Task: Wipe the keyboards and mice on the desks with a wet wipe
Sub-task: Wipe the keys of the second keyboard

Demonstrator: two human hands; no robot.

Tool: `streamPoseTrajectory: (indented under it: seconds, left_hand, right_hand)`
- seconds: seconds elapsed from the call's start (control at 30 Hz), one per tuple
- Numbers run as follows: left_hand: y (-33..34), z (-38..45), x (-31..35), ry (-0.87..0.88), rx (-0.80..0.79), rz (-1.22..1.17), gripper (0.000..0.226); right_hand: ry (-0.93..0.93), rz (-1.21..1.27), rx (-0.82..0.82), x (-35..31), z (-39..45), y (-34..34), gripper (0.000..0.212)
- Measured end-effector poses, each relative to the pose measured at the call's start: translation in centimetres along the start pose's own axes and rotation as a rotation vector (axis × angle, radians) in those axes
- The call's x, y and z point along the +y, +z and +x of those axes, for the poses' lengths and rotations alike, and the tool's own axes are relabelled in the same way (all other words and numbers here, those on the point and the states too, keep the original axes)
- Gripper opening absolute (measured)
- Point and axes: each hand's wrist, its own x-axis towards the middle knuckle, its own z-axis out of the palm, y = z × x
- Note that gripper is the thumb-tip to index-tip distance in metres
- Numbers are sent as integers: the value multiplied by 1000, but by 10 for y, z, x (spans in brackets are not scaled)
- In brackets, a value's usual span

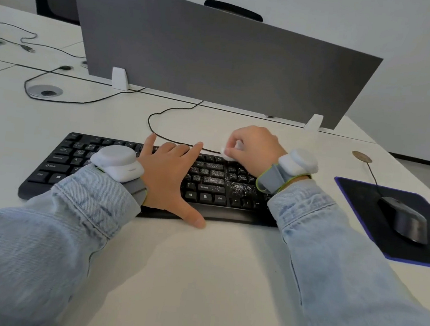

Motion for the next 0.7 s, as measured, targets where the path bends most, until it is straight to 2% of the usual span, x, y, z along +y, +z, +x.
streamPoseTrajectory:
  seconds: [0.3,0.7]
  left_hand:
    - [-1,0,-1,-5,-8,-7,159]
    - [0,0,-1,-4,-4,-38,160]
  right_hand:
    - [-103,-25,-141,-2,-3,-4,10]
    - [117,-106,-253,39,-8,-26,23]
